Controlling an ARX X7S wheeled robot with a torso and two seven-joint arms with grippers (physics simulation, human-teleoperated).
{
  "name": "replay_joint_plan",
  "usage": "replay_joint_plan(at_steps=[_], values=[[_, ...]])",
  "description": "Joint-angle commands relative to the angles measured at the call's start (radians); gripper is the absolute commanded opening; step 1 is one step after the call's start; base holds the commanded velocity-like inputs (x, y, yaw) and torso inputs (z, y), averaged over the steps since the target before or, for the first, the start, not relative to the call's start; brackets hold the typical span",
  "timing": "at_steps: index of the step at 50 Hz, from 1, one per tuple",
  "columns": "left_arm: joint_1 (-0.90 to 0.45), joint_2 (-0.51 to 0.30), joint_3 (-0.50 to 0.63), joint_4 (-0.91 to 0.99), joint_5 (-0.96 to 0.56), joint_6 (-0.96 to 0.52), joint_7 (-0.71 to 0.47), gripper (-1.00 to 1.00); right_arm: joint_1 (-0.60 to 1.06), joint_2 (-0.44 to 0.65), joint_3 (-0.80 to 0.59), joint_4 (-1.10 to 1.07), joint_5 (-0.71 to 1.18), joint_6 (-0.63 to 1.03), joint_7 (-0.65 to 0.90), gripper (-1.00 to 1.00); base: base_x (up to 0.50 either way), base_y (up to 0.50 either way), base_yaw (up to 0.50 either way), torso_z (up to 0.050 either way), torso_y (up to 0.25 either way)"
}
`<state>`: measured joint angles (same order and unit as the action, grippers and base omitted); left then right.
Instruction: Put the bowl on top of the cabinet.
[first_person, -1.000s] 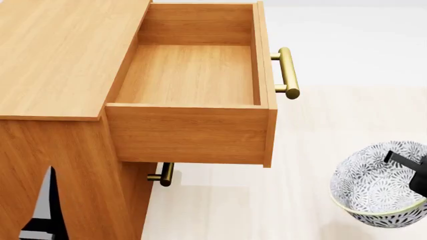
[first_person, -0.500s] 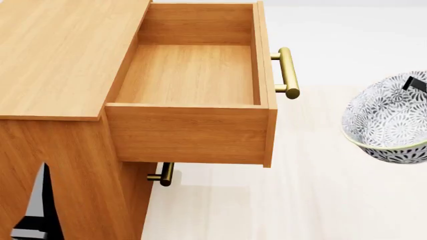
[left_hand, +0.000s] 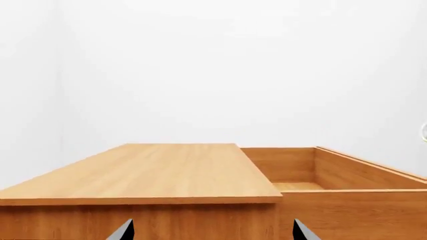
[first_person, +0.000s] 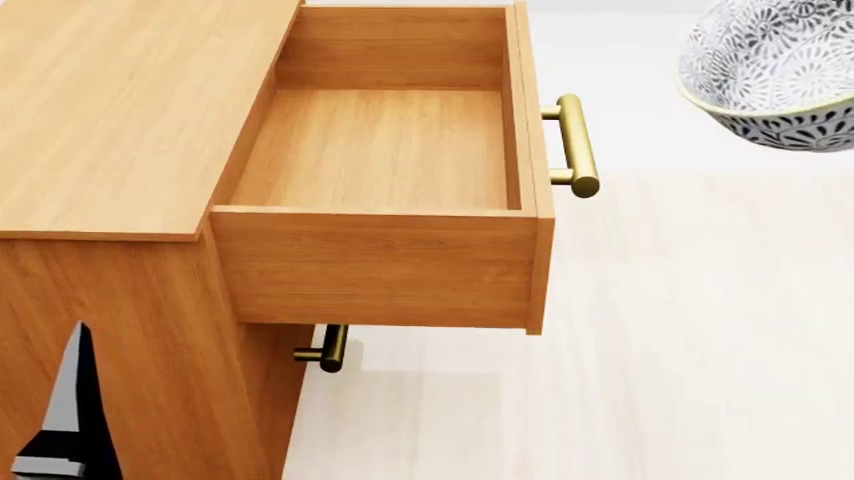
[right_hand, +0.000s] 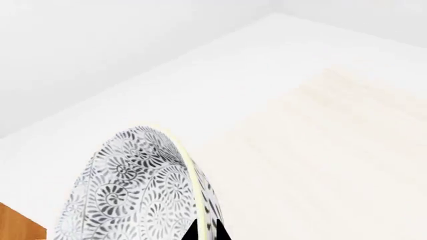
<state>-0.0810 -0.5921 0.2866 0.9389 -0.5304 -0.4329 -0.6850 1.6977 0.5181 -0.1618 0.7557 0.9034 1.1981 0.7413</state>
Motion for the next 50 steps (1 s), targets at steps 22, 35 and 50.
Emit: replay_joint_plan(at_steps=[22, 35, 50], values=[[-0.002, 0.002, 0.020, -0.007, -0.009, 0.017, -0.002, 1.00, 0.341, -0.301, -0.136, 0.552, -0.206, -0.271, -0.378, -1.00, 0.00, 0.00, 0.00, 0.000, 0.000], [-0.003, -0.004, 0.015, 0.008, -0.024, 0.016, -0.012, 1.00, 0.293, -0.379, 0.123, 0.552, -0.387, -0.287, -0.401, -1.00, 0.00, 0.00, 0.00, 0.000, 0.000], [-0.007, -0.010, 0.005, 0.008, -0.042, 0.024, -0.017, 1.00, 0.254, -0.466, 0.492, 0.553, -0.624, -0.313, -0.451, -1.00, 0.00, 0.00, 0.00, 0.000, 0.000]])
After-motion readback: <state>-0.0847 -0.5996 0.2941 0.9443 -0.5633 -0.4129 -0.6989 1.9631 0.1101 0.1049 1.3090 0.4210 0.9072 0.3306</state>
